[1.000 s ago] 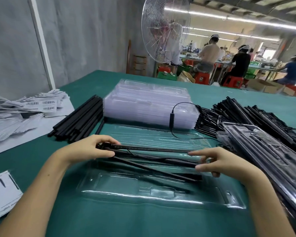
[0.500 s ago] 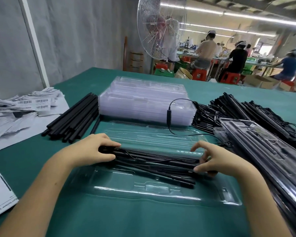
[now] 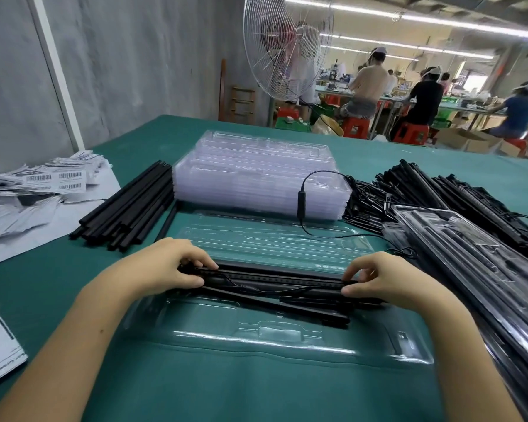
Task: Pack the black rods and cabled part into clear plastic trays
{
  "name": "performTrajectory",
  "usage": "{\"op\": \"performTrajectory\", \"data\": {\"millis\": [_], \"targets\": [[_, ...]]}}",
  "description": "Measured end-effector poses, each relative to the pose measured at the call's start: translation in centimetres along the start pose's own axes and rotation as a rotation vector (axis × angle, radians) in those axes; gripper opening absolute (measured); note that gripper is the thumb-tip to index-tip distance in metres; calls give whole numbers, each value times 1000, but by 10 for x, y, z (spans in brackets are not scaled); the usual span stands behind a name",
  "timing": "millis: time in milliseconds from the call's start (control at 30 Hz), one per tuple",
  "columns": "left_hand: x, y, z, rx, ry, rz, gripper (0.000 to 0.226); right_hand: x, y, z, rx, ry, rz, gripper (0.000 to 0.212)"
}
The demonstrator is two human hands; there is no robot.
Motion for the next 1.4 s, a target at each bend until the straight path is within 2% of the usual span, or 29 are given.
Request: {"op": "performTrajectory", "data": {"millis": [167,300,433,600,667,800,900,1033,1200,1267,1333,1400], "targets": [[0,1,0,-8,-14,1,37,-4,2,1,71,6,45,9],[0,7,-1,-44,-46,-38,35,-6,2,10,99,84,79,25],[0,14,-2,-82,-102,-101,32,-4,0,15,50,79,59,28],[3,12,-1,-75,-112,-123,30,1,6,11,-58,64,-104,42],[4,11,0,-58,-109,-134,29,2,7,7,-38,43,-106,46],[4,7,1,-49,-116,-137,27,-1,10,-3,23,-28,-97,36],[5,5,2,-42,-111,-139,26,-3,11,-4,6,-15,-105,31],[5,3,5,-31,-108,-151,26,0,4,3,-16,-6,-63,12],[6,3,14,-93,-77,-79,27,-2,0,8,62,44,18,30],[6,6,24,-129,-19,-60,40,-5,4,7,91,61,7,29],[4,12,36,-117,17,-87,69,-7,5,8,109,71,-4,29],[1,20,44,-185,23,-105,84,-6,4,10,116,72,-4,28]]}}
Point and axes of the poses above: each hand's wrist, its own x-axis away from the middle knuckle, its own y-axis out of the palm, z = x × y, the point moved 3 cm from there along -x, towards the middle knuckle, and after that the axes turned 1 degree about -y, right-handed, at the moved point
